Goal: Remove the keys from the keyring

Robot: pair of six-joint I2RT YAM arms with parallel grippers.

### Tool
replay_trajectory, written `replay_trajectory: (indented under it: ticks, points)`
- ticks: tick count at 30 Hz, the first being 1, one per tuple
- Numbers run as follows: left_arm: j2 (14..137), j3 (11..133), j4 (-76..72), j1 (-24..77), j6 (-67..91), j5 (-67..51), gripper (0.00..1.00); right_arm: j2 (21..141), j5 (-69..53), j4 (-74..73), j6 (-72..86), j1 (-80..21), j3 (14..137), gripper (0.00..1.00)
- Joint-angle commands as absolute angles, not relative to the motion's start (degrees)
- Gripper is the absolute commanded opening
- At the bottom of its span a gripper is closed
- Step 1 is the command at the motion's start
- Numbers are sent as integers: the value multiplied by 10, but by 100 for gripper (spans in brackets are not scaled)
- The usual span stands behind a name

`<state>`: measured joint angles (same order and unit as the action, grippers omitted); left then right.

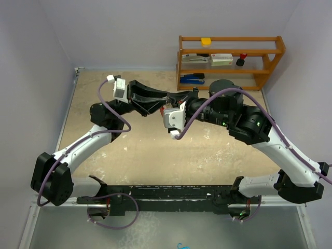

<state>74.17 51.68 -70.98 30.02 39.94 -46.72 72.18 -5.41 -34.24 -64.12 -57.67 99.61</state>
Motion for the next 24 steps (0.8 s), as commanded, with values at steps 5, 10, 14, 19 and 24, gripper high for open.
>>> replay_trajectory:
  ticks: [5, 10, 14, 19, 24]
  points:
    - [751, 555, -764, 306, 433, -493, 29, 723, -76, -296, -651, -586, 991, 3]
    - [766, 563, -818, 306, 484, -508, 32, 722, -78, -294, -651, -586, 989, 3]
    - [774, 567, -850, 306, 511, -521, 32, 722, -78, -291, -653, -586, 985, 3]
    - [783, 570, -886, 306, 543, -520, 27, 722, -80, -289, -653, -586, 985, 3]
    - [792, 576, -881, 306, 553, -519, 28, 719, -82, -285, -656, -586, 986, 3]
